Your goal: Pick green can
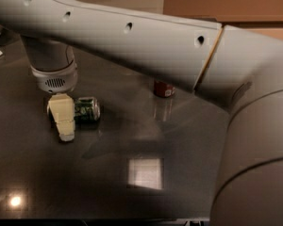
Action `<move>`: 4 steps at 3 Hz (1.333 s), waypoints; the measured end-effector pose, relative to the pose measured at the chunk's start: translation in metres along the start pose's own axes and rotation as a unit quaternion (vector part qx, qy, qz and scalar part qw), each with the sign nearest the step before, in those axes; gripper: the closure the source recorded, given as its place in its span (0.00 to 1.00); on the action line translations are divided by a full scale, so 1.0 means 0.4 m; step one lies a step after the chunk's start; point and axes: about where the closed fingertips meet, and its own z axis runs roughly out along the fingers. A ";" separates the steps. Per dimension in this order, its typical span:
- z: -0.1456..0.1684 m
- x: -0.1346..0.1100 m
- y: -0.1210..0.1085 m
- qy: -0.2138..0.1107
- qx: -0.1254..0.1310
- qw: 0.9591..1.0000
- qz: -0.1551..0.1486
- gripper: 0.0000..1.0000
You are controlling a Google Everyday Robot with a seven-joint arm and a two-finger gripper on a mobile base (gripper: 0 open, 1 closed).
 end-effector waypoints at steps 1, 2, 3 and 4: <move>0.040 -0.002 -0.023 0.011 -0.008 1.000 0.020 0.18; 0.057 0.009 -0.047 0.014 -0.011 0.999 0.035 0.41; 0.027 0.028 -0.064 -0.001 -0.009 0.999 0.042 0.65; -0.063 0.047 -0.056 -0.028 0.005 0.999 0.023 0.88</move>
Offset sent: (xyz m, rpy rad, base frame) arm 0.0318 -0.0033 -0.0285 -0.0505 0.0384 -0.1099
